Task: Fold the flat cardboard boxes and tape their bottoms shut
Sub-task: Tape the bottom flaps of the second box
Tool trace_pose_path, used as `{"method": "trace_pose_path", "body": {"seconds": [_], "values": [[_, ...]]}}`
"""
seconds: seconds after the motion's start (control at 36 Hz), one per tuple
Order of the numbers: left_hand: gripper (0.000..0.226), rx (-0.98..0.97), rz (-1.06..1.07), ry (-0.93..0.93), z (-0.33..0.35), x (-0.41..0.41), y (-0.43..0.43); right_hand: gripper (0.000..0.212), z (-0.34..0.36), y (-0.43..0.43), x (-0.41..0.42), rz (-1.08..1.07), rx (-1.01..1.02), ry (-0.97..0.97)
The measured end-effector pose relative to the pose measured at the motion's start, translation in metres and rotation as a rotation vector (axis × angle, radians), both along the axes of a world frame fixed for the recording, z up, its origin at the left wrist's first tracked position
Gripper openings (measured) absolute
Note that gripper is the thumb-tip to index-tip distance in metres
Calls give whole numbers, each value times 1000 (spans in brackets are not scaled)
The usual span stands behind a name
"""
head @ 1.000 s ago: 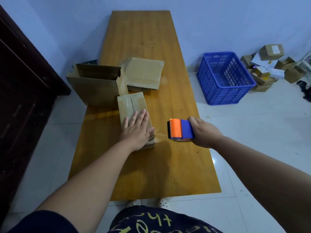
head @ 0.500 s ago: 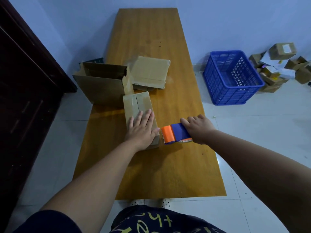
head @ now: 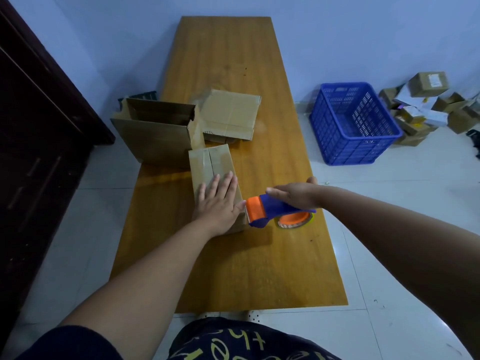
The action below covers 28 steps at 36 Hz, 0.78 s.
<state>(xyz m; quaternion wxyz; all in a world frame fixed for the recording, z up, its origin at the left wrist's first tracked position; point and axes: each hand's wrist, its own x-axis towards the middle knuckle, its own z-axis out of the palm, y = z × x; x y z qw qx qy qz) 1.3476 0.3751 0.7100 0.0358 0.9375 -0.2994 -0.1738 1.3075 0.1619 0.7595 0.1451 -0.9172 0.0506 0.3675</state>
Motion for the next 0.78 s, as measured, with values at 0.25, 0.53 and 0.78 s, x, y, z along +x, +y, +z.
{"method": "trace_pose_path", "body": {"seconds": [0.25,0.53,0.78], "values": [[68,3,-11,-7,0,1,0,70,18,6,23,34,-29,84],[69,21,3,-11,3,0,-1,63,33,14,48,204,-143,363],[68,27,-6,-21,4,-1,0,45,24,21,49,40,-72,423]]}}
